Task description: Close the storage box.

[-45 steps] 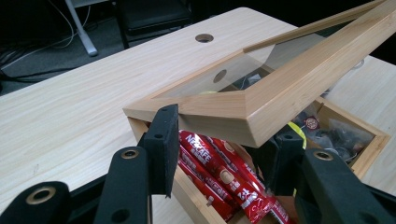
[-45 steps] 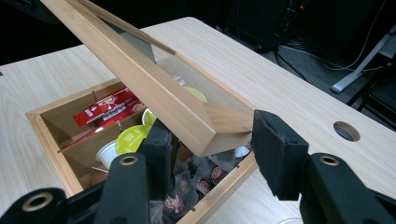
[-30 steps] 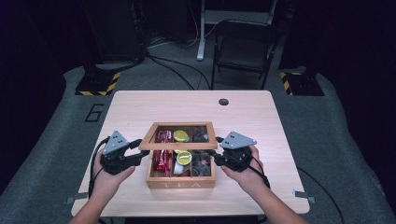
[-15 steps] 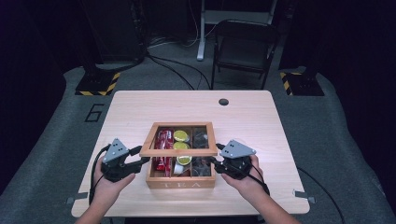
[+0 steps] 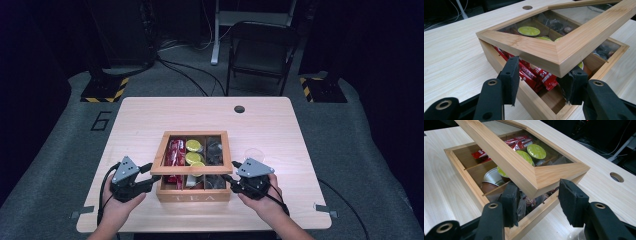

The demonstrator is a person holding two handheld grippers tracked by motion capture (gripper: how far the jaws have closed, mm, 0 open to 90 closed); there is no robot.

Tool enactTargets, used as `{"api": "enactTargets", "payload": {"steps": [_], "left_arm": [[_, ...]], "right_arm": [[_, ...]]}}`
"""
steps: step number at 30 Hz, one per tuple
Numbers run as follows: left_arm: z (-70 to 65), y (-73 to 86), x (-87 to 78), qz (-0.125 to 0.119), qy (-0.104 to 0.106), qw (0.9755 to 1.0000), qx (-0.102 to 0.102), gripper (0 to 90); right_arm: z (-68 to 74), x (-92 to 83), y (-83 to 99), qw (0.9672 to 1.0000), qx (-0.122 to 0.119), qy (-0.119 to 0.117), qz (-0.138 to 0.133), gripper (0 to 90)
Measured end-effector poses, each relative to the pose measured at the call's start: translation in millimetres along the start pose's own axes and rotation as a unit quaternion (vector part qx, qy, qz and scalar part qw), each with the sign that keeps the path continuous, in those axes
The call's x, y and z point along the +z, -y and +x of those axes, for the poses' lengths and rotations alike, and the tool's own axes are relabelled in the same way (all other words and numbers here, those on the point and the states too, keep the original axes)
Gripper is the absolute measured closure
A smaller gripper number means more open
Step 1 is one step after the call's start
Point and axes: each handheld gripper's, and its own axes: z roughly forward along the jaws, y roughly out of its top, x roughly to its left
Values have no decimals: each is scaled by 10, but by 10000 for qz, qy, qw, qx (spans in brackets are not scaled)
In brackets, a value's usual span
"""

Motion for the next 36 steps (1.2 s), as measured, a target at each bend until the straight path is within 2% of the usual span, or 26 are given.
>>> {"api": "enactTargets", "payload": {"steps": [9, 10, 20, 29, 33, 36], "left_arm": [[-14, 63, 23, 123, 61, 9999, -63, 529], [-18, 75, 27, 153, 99, 9998, -68, 529], [-44, 132, 49, 233, 83, 9997, 38, 528], [-65, 256, 89, 283, 114, 9995, -113, 523], [-62, 295, 100, 371, 149, 9991, -137, 518], [-58, 320, 102, 394, 167, 9989, -187, 512]], "right_arm": [[7, 4, 80, 9999, 44, -123, 39, 538], [17, 2, 94, 9997, 171, -125, 90, 541], [32, 23, 157, 9996, 144, -201, 131, 546], [82, 62, 257, 9991, 291, -221, 215, 544], [88, 85, 305, 9991, 224, -255, 251, 544], [99, 98, 328, 9986, 321, -290, 293, 543]]}}
